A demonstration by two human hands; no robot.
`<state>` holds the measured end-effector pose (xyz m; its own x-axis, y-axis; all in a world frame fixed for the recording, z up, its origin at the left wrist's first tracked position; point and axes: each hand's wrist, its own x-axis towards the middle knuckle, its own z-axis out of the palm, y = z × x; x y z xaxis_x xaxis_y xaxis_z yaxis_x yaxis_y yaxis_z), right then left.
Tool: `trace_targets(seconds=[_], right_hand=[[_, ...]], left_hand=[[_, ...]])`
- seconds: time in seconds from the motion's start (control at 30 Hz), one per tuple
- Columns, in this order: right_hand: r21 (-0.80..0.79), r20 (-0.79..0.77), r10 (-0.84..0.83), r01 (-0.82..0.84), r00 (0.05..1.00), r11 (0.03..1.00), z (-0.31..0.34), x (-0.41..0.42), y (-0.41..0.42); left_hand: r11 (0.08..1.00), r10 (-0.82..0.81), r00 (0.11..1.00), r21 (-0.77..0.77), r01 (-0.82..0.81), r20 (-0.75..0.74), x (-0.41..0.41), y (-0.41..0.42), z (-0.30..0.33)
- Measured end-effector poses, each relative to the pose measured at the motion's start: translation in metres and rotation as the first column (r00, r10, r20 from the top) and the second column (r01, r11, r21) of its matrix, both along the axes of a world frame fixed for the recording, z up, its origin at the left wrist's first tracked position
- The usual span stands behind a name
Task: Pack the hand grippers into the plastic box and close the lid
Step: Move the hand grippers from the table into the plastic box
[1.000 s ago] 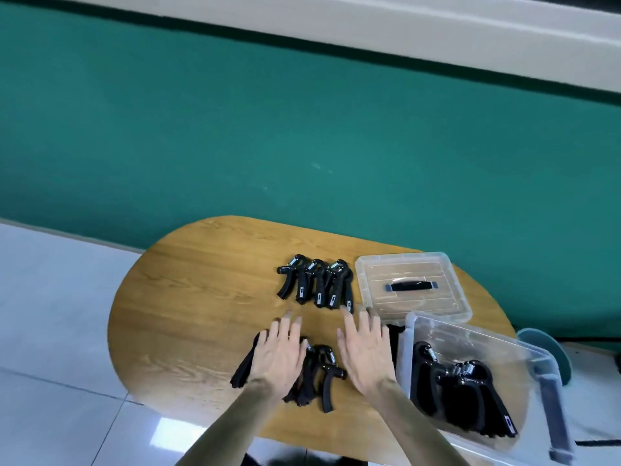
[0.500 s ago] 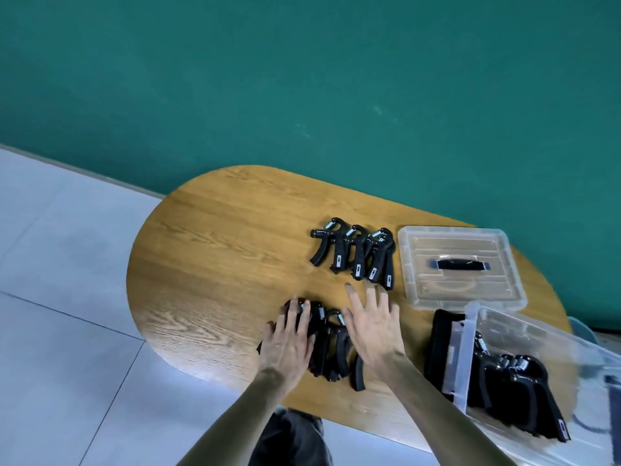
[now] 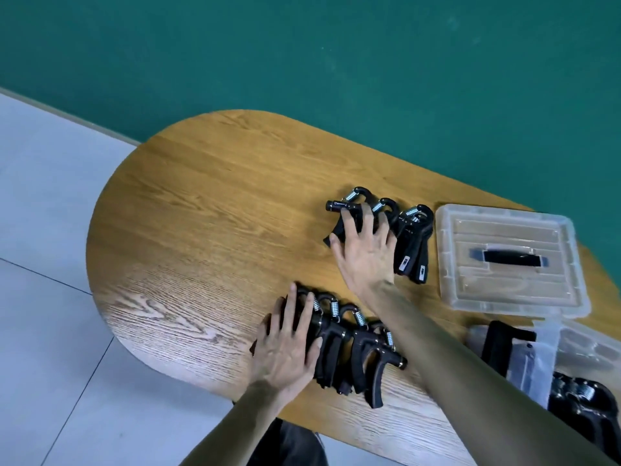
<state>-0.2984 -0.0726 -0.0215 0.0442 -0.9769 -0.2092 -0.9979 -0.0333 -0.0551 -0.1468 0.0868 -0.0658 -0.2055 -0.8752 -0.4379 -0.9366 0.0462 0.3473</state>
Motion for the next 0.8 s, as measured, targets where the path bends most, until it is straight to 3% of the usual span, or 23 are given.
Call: trace_targets(seconds=[0.1, 0.53, 0.8], right_hand=[[0.025, -0.026, -0.017, 0.018, 1.0, 1.0, -0.022, 0.007, -0.016], [0.04, -0.077, -0.146, 0.149, 0.986, 0.988, -0.043, 0.024, -0.049], [-0.037, -0.008, -0.075, 0.075, 0.997, 0.996, -0.044, 0.023, -0.044]], left_hand=[[0.997, 0.062, 0.996, -0.044, -0.064, -0.06, -0.005, 0.003, -0.002], [0.998, 0.059, 0.998, -0.007, -0.059, -0.03, -0.002, -0.013, 0.0], [0.997, 0.036, 0.999, 0.071, -0.034, -0.03, 0.0, -0.019, 0.004]])
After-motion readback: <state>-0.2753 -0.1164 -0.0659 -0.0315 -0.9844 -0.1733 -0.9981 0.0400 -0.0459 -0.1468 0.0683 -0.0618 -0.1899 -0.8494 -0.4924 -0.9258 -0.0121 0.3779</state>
